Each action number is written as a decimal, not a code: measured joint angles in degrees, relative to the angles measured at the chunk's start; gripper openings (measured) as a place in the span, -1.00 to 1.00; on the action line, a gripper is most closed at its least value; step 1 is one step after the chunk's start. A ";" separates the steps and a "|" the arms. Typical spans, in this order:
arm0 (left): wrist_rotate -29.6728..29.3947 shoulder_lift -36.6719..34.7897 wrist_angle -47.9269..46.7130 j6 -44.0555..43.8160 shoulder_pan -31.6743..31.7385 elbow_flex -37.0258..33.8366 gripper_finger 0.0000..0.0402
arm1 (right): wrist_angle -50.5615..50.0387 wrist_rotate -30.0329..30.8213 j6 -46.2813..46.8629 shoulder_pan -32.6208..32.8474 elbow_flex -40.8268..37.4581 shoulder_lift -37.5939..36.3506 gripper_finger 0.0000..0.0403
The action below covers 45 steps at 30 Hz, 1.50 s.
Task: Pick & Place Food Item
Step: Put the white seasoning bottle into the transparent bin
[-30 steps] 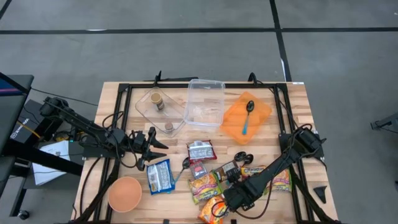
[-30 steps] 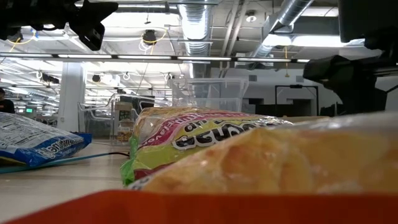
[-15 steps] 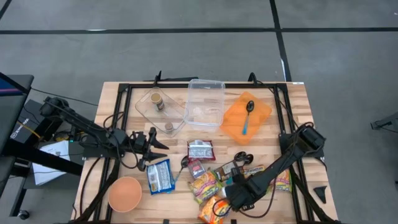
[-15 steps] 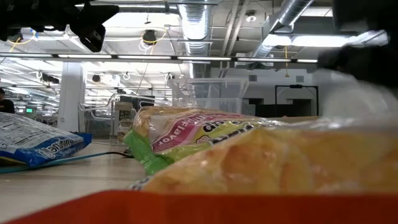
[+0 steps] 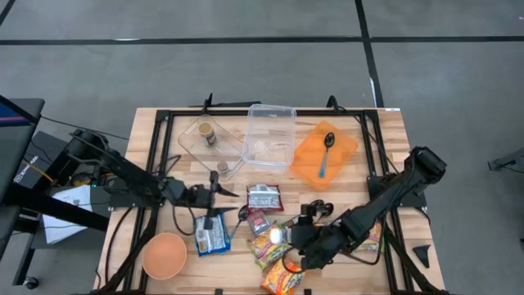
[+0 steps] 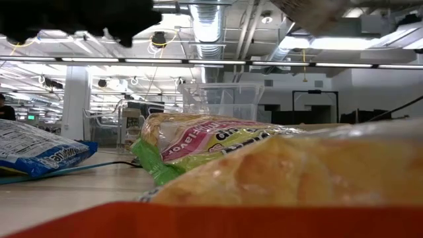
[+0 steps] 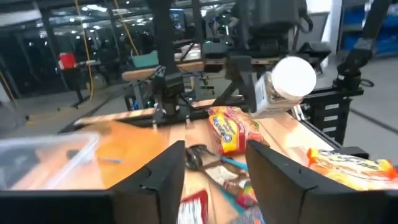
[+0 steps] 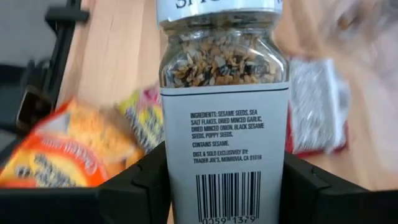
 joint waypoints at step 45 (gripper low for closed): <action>5.81 24.38 -7.64 0.13 -0.84 27.81 0.07 | 3.06 0.39 -6.44 -3.42 0.07 1.12 -0.04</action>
